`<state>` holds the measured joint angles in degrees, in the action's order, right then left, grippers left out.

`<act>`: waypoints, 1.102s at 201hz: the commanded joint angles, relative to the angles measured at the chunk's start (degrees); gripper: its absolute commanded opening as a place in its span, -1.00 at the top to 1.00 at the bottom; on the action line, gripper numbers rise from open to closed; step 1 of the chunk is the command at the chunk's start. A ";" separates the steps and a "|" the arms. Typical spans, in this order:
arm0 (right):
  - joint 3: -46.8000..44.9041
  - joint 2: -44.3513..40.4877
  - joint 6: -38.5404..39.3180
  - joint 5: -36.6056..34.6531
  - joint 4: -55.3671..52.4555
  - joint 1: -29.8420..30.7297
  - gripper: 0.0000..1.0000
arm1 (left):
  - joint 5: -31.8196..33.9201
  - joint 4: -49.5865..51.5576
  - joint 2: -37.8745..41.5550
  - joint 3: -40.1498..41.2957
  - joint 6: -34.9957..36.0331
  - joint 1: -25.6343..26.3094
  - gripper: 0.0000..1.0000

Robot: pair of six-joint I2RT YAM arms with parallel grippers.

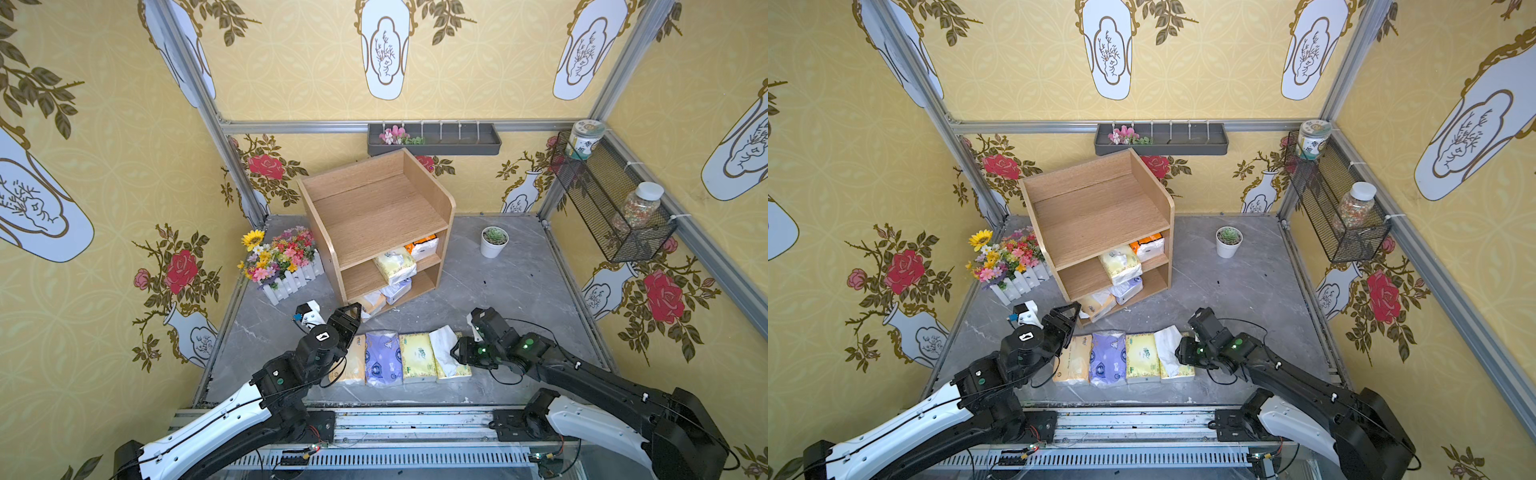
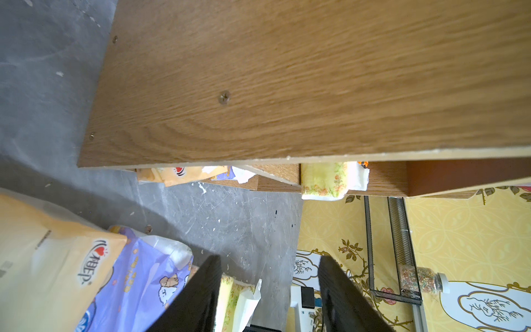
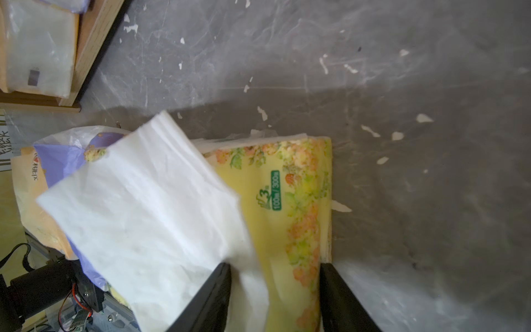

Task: Remove the tissue boxes from the shelf
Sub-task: Move the box of tissues to the center of the board.

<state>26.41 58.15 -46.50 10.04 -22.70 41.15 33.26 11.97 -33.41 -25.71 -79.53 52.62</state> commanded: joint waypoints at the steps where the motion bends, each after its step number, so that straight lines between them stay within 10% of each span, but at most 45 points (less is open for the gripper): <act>1: 0.47 1.94 -2.44 -2.64 4.39 2.88 -0.07 | -0.19 -0.99 0.10 0.31 -0.01 0.01 -0.20; 221: 5.72 18.10 -11.27 -8.77 24.48 20.48 -0.09 | -1.36 -1.68 0.01 0.67 -0.45 -0.07 -0.19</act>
<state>31.14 74.83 -55.92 3.33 -3.05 60.01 32.58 11.68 -33.17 -25.06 -80.18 52.62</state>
